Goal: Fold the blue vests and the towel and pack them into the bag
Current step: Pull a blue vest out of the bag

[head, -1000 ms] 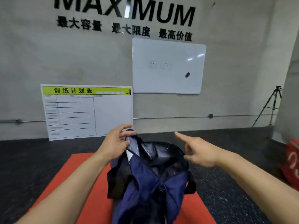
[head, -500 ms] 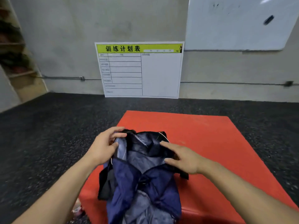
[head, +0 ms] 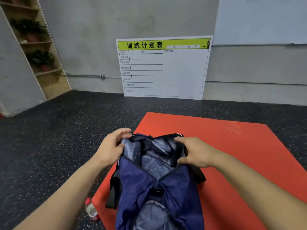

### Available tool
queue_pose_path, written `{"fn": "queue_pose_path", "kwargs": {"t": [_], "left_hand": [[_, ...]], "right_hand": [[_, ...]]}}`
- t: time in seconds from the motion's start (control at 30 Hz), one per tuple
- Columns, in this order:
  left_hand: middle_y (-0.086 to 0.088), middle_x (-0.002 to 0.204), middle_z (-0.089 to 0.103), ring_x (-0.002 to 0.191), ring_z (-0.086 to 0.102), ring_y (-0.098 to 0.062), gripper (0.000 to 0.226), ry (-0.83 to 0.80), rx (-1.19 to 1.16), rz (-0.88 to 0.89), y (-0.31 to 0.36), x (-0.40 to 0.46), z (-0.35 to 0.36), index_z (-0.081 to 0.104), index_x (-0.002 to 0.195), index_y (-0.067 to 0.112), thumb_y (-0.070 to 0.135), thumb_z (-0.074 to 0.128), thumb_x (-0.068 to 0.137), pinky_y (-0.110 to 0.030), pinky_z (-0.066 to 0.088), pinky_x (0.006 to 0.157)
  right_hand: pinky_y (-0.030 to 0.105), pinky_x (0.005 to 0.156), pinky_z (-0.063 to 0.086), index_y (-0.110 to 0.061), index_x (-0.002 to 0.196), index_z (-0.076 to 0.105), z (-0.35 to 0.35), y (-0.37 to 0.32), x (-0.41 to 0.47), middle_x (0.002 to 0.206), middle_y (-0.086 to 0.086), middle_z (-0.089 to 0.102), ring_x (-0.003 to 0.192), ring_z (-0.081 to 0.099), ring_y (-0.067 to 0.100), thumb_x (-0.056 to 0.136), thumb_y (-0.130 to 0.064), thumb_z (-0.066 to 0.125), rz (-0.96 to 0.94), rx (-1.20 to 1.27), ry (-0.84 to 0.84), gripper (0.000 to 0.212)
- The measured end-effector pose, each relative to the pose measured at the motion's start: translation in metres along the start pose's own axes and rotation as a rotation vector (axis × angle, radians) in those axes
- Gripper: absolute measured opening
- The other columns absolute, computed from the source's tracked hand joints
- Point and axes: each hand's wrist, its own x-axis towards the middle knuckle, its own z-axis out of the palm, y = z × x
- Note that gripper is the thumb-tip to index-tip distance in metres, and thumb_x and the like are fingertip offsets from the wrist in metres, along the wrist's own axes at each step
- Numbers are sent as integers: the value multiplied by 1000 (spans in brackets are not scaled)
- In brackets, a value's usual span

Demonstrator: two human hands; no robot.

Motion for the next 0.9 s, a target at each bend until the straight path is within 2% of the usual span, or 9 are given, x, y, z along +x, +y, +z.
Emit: {"fn": "queue_pose_path", "kwargs": {"t": [0.1, 0.17, 0.33, 0.4, 0.57, 0.67, 0.77, 0.83, 0.9], "left_hand": [[7, 123, 71, 123, 60, -4, 71, 36, 7, 24, 5, 41, -21, 58, 128, 31, -23, 45, 84, -31, 46, 108], [4, 123, 72, 122, 61, -3, 68, 79, 9, 45, 13, 71, -36, 57, 129, 26, -23, 45, 84, -26, 46, 107], [3, 125, 70, 125, 59, -3, 66, 142, 34, 115, 23, 123, -54, 58, 130, 24, -21, 45, 85, -23, 43, 108], [1, 127, 69, 127, 58, -4, 66, 135, 44, 122, 13, 133, -53, 58, 132, 23, -22, 45, 84, -26, 41, 111], [-1, 134, 63, 129, 55, -9, 71, -26, 182, 53, -34, 130, -21, 59, 137, 13, -24, 47, 78, -29, 38, 117], [1, 129, 66, 126, 58, -12, 70, -29, 191, 18, -58, 125, -9, 64, 129, 16, -24, 46, 74, -34, 41, 116], [5, 126, 67, 122, 60, -10, 69, -35, 209, 12, -62, 129, -11, 66, 124, 21, -22, 45, 74, -28, 42, 112], [6, 125, 67, 118, 60, -9, 68, -62, 231, -5, -61, 128, -11, 66, 125, 22, -20, 46, 76, -26, 44, 109], [7, 125, 66, 117, 60, -9, 64, -93, 245, -19, -62, 123, -8, 66, 125, 24, -18, 49, 80, -25, 44, 107]], "right_hand": [[40, 108, 42, -10, 143, 50, -23, -13, 14, 141, 8, 60, 131, 53, 29, 84, -30, 80, -21, 12, 40, 69], [41, 107, 42, -10, 141, 50, -38, -20, 25, 141, 8, 60, 131, 53, 29, 85, -27, 79, -41, 19, 67, 66], [37, 115, 35, -11, 156, 34, -59, -28, 54, 157, 7, 45, 144, 41, 25, 88, -28, 77, -90, 2, 160, 82], [39, 115, 36, -8, 152, 37, -54, -26, 65, 156, 10, 45, 144, 41, 28, 88, -25, 76, -79, -6, 191, 77], [43, 96, 47, -10, 124, 50, -10, -15, 89, 133, 11, 56, 126, 53, 32, 84, -18, 72, -11, -69, 89, 46], [43, 89, 49, -13, 117, 50, 4, -11, 98, 125, 8, 55, 117, 56, 34, 83, -19, 71, -10, -84, 41, 41], [39, 81, 45, -14, 117, 49, 3, -11, 105, 120, 5, 52, 112, 57, 32, 84, -23, 72, -1, -125, 31, 41], [37, 88, 44, -13, 129, 48, 6, -14, 108, 134, 7, 49, 123, 54, 32, 87, -27, 74, 16, -130, -11, 51], [37, 110, 39, -12, 149, 38, 10, -18, 105, 162, 12, 29, 143, 41, 32, 91, -33, 72, 11, -120, -46, 71]]}}
